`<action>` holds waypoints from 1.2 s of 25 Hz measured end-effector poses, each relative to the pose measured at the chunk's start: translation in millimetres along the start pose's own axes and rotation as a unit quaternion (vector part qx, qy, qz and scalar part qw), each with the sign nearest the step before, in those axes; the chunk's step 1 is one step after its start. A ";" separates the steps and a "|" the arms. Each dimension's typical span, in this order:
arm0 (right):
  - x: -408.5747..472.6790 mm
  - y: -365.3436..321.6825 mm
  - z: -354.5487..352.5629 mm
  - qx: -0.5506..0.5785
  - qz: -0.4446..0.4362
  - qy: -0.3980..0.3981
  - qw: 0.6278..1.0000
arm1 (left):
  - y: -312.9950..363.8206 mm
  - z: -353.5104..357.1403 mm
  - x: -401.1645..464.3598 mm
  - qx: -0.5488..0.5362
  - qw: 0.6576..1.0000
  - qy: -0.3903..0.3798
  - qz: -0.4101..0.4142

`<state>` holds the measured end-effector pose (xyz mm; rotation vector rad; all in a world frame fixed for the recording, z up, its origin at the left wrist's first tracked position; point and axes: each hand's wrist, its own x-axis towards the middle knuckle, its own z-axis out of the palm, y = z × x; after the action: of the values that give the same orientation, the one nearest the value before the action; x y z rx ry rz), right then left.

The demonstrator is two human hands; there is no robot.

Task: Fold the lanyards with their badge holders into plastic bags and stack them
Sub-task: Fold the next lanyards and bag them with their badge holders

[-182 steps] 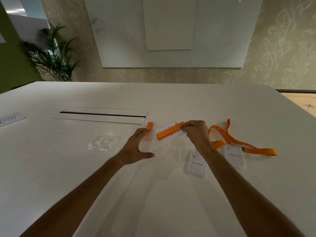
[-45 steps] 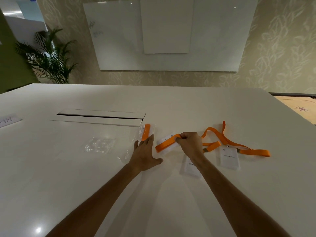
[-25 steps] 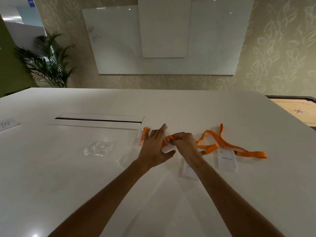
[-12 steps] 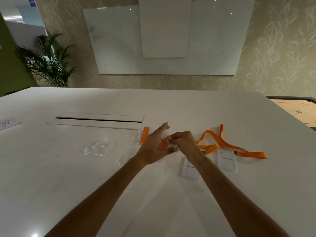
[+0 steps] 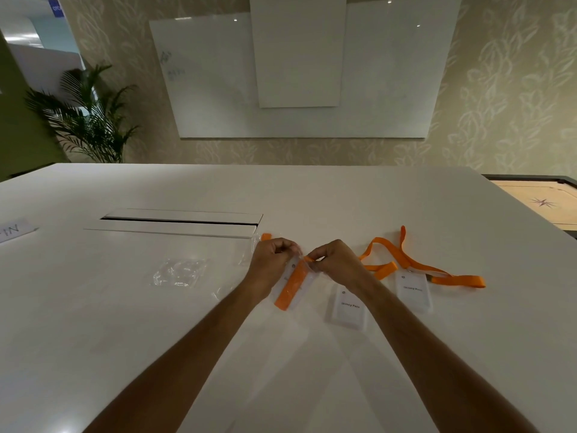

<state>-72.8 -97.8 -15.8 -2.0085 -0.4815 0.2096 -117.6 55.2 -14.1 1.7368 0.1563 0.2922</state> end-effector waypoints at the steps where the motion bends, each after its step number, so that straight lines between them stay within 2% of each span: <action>1: 0.4 0.8 -1.0 -0.004 0.005 -0.005 1.000 | -1.6 2.6 -0.4 -0.004 1.000 0.015 -0.003; 5: -5.8 2.7 -7.4 -0.039 0.029 -0.037 0.998 | -6.8 7.8 -1.3 -0.026 0.998 0.057 -0.018; 11: -14.9 -1.7 -14.5 -0.084 0.014 -0.078 0.993 | -9.8 11.1 2.7 -0.069 0.994 0.074 -0.048; 14: -13.7 7.0 -11.4 0.000 0.014 -0.080 0.997 | -14.8 7.2 5.5 -0.099 0.990 0.077 -0.065; 18: -10.2 17.7 0.7 0.120 0.006 -0.023 0.992 | -23.1 3.3 4.8 -0.161 0.980 0.081 -0.079; 21: -8.7 27.6 10.7 0.124 0.048 0.027 0.991 | -25.4 0.5 2.6 -0.209 0.971 0.089 -0.080; 26: -13.4 44.6 31.8 0.136 0.090 -0.028 0.986 | -27.2 -7.0 5.2 -0.271 0.953 0.109 -0.087; 30: -10.2 43.6 43.4 0.144 0.085 -0.010 0.986 | -31.6 -15.2 8.3 -0.281 0.948 0.117 -0.098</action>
<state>-86.5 -84.5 -75.1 -1.7649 -0.2739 0.3818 -112.1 77.7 -41.8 1.1086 0.3774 0.3559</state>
